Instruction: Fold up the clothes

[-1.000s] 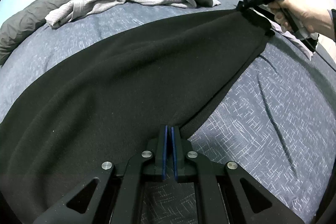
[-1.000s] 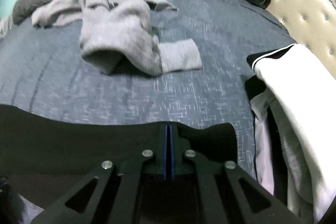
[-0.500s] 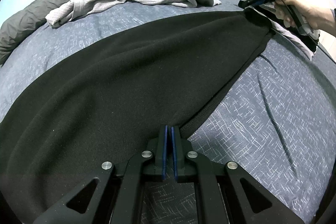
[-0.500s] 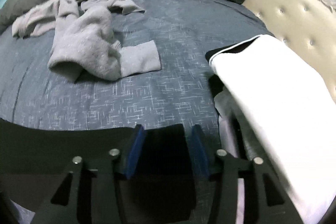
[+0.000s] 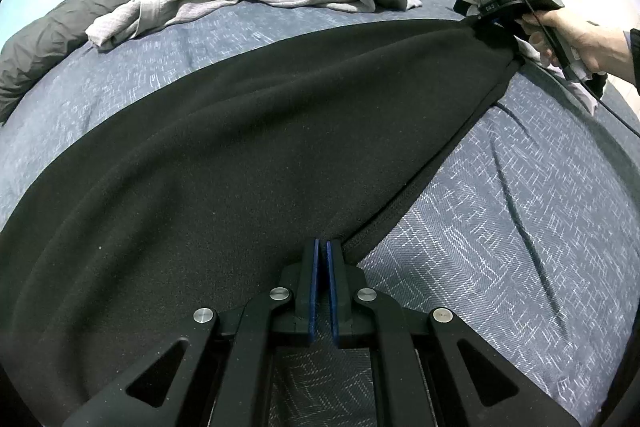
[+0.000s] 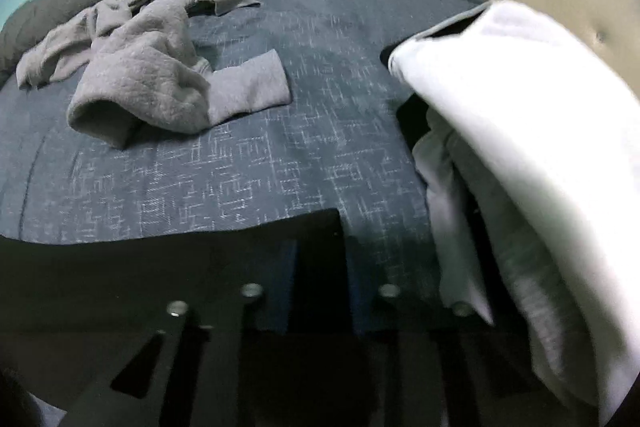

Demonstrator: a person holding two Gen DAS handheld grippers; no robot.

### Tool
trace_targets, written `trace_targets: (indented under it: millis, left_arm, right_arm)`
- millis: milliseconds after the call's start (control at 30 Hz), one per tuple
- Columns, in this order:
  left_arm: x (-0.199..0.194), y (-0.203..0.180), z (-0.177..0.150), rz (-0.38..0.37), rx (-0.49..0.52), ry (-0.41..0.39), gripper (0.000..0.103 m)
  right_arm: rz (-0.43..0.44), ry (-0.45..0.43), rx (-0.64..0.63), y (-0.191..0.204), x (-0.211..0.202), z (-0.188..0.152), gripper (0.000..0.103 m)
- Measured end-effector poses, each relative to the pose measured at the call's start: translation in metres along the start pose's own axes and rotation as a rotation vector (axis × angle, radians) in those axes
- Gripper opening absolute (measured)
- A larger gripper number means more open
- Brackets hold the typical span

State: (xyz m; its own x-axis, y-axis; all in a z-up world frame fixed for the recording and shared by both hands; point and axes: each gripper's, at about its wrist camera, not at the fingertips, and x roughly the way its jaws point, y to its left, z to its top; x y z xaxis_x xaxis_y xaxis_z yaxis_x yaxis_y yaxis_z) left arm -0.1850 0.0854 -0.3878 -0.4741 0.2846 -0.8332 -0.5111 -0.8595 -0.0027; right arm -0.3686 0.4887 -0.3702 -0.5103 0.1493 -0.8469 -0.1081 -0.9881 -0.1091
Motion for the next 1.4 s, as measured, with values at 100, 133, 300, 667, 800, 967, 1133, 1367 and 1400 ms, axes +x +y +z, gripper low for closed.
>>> trace_targets:
  millis: [100,133,300,667,800,967,1133,1367,1400]
  left_arm:
    - [0.000,-0.001,-0.001,0.000,-0.002,0.002,0.004]
    - [0.000,-0.001,-0.001,0.000,-0.002,0.003,0.004]
    - [0.002,0.000,-0.002,-0.005,-0.007,0.006,0.004]
    - [0.000,0.001,-0.002,-0.011,-0.021,0.001,0.007]
    - [-0.008,0.008,-0.002,-0.035,-0.067,-0.018,0.014]
    - [-0.026,0.024,-0.005,-0.066,-0.159,-0.059,0.034]
    - [-0.050,0.043,-0.014,-0.028,-0.218,-0.118,0.035]
    - [-0.064,0.074,-0.030,0.013,-0.296,-0.132,0.035]
    - [-0.064,0.076,-0.031,0.012,-0.300,-0.128,0.035]
  right_arm:
    - [-0.023,-0.065,-0.010,0.002,-0.012,0.003,0.008]
    - [-0.032,-0.082,-0.004,0.001,-0.015,0.003,0.008]
    - [-0.091,-0.053,-0.009,-0.004,-0.005,0.005,0.008]
    - [-0.319,-0.108,-0.113,0.001,-0.027,0.005,0.023]
    - [-0.166,-0.179,-0.081,0.001,-0.066,-0.006,0.030]
    - [-0.020,-0.162,-0.062,0.008,-0.082,-0.032,0.040]
    - [0.094,-0.064,0.091,-0.003,-0.071,-0.065,0.046]
    - [0.154,-0.008,0.264,-0.019,-0.051,-0.085,0.049]
    - [0.163,-0.010,0.279,-0.020,-0.050,-0.085,0.049]
